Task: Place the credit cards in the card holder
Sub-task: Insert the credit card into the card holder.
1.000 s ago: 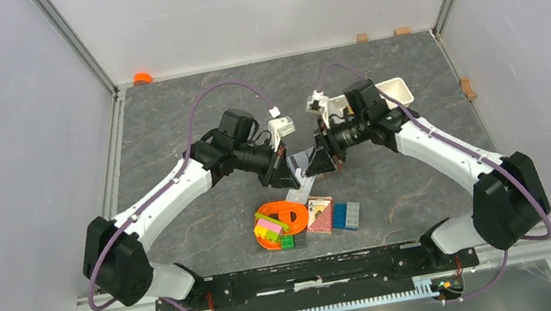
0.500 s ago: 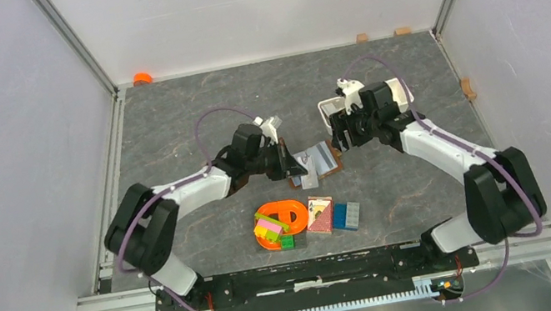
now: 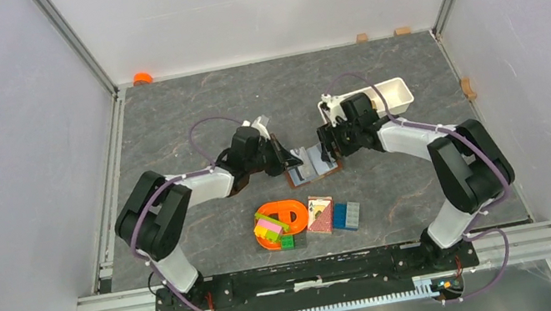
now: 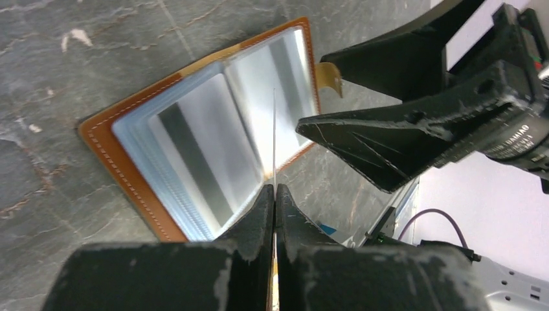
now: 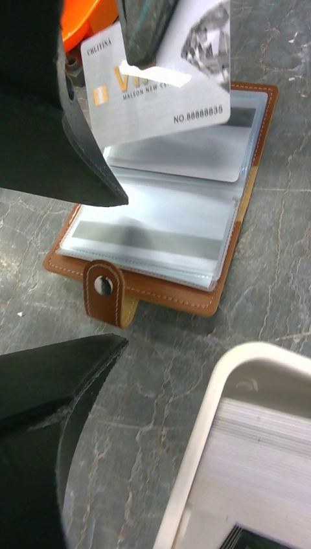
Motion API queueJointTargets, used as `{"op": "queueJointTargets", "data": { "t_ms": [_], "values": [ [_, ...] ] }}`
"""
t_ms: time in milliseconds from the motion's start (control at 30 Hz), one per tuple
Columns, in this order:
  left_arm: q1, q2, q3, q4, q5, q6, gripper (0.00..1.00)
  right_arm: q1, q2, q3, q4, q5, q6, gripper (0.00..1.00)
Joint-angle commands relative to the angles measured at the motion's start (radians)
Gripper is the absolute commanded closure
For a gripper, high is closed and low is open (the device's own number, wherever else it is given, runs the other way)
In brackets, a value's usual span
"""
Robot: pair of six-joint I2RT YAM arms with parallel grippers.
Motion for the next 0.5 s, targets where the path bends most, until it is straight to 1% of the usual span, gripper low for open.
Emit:
{"op": "queueJointTargets", "data": {
  "t_ms": [0, 133, 267, 333, 467],
  "values": [
    [0.013, 0.032, -0.026, 0.082, -0.028, -0.053, 0.98, 0.025, 0.026, 0.015, 0.045, 0.006, 0.012, 0.25],
    [0.015, 0.054, -0.032, 0.106, -0.022, -0.058, 0.98, 0.032, 0.052, 0.024, -0.003, 0.082, 0.022, 0.34],
    [0.018, 0.076, -0.045, 0.154, -0.011, -0.083, 0.98, 0.032, 0.061, 0.01, -0.019, 0.11, 0.033, 0.52],
    [0.021, 0.088, -0.051, 0.171, -0.009, -0.092, 0.98, 0.033, 0.065, 0.004, -0.023, 0.123, 0.037, 0.59],
    [0.034, 0.104, -0.075, 0.224, -0.004, -0.124, 0.98, 0.033, 0.073, 0.001, -0.033, 0.138, 0.04, 0.67]
  ]
}}
